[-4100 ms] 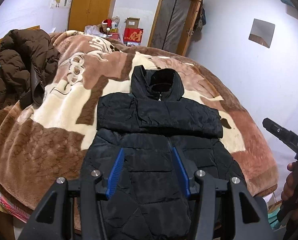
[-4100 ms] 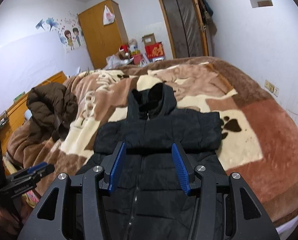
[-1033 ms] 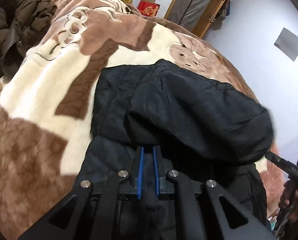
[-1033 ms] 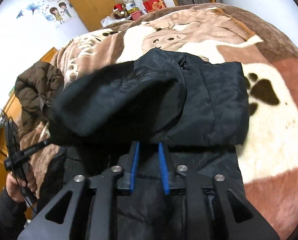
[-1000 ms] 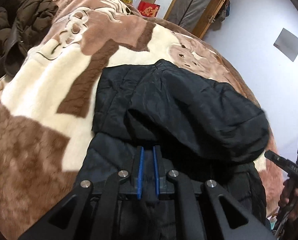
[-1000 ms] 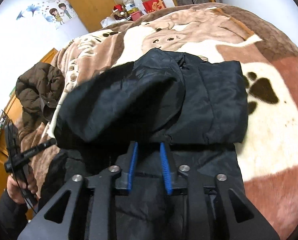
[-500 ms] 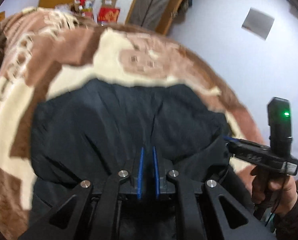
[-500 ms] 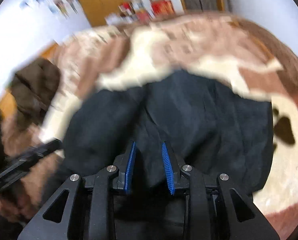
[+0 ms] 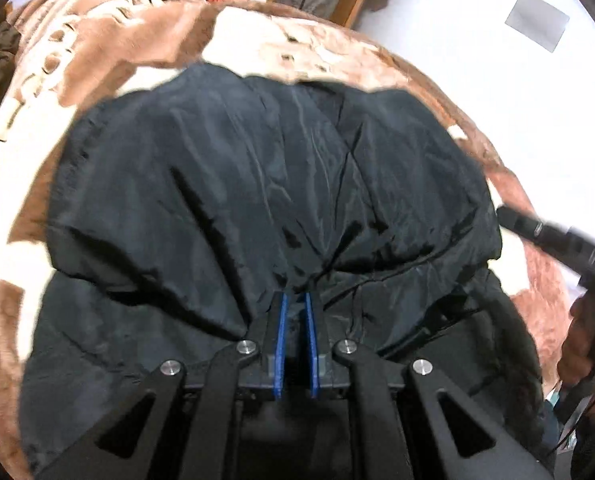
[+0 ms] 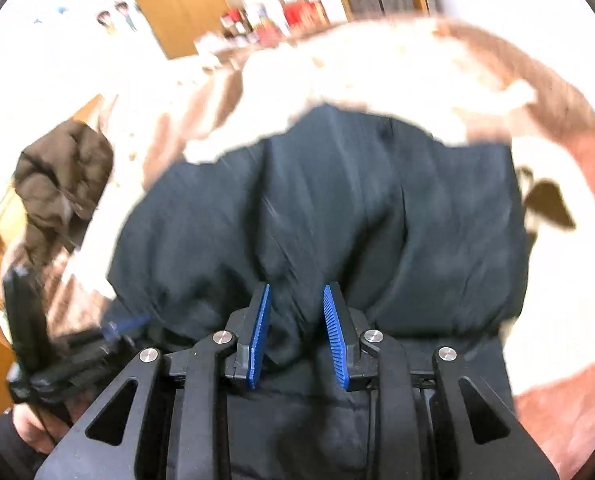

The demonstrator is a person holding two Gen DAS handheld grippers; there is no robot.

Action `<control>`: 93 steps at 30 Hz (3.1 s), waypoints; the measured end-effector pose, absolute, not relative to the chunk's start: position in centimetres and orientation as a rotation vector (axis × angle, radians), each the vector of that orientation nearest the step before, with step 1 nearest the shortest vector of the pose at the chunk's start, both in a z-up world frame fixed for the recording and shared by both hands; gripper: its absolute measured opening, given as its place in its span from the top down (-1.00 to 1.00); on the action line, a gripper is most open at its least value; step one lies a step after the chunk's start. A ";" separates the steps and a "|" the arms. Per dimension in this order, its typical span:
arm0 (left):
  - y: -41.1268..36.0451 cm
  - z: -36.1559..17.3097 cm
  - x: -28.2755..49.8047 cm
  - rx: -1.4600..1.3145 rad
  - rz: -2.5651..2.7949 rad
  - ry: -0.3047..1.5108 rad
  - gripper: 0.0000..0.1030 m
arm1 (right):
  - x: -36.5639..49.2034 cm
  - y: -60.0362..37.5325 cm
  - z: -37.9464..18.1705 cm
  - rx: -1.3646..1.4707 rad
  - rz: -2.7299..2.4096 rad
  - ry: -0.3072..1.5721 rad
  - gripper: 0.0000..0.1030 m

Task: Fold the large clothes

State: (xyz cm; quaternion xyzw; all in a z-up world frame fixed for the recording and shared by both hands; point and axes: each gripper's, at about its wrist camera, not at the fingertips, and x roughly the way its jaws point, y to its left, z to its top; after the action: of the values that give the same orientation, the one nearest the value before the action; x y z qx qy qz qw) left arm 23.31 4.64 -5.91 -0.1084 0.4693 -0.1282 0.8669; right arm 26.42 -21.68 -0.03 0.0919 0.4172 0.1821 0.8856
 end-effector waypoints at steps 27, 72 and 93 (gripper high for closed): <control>10.2 -2.2 26.6 -0.290 -0.128 0.844 0.80 | 32.6 -20.4 -0.9 0.166 0.356 0.803 0.60; 4.8 -6.7 22.7 -0.279 -0.264 0.944 0.81 | 26.3 -20.9 -6.9 0.198 0.416 0.946 0.60; 2.3 -12.3 24.3 -0.229 -0.263 0.999 0.80 | 27.7 -18.9 -13.5 0.119 0.376 1.032 0.60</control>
State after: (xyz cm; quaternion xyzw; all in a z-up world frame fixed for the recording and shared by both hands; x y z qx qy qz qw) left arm 24.31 2.33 -12.27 -0.1092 0.4763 -0.1256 0.8634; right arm 27.68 -18.92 -13.53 0.0565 0.4902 0.1786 0.8512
